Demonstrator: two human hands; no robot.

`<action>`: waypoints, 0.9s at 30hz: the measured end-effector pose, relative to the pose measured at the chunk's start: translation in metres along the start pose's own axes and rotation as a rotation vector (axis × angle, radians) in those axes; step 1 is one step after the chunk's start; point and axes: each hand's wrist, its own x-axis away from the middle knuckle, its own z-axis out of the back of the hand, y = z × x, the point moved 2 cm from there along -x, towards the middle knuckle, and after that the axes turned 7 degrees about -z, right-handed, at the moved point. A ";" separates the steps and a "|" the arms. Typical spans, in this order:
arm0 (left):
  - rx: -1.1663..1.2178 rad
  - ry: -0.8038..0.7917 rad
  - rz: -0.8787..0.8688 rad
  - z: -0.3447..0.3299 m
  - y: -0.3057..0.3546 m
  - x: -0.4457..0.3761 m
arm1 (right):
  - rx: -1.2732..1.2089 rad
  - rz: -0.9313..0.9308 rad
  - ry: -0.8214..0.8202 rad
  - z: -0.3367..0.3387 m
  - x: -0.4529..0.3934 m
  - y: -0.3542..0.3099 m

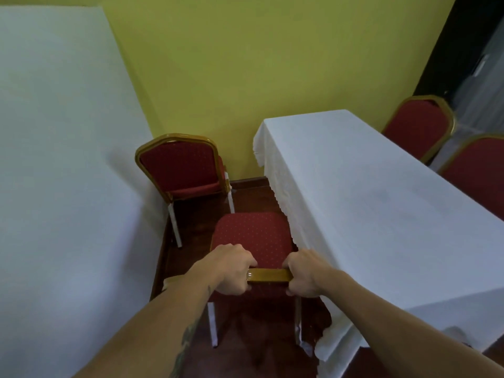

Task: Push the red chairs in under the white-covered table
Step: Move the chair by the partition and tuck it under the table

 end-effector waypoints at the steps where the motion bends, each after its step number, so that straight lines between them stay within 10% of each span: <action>1: 0.001 0.003 -0.003 0.001 -0.001 -0.001 | 0.012 0.009 0.004 0.001 0.000 0.001; 17: 0.264 0.075 0.599 0.011 -0.070 0.023 | -0.220 0.035 0.099 -0.019 -0.024 -0.014; 24: 1.249 0.585 1.192 -0.006 -0.090 0.035 | -0.331 -0.118 0.115 -0.014 -0.034 -0.026; 27: 1.773 0.541 1.072 -0.019 -0.073 0.010 | -0.326 -0.194 0.120 -0.012 -0.038 -0.034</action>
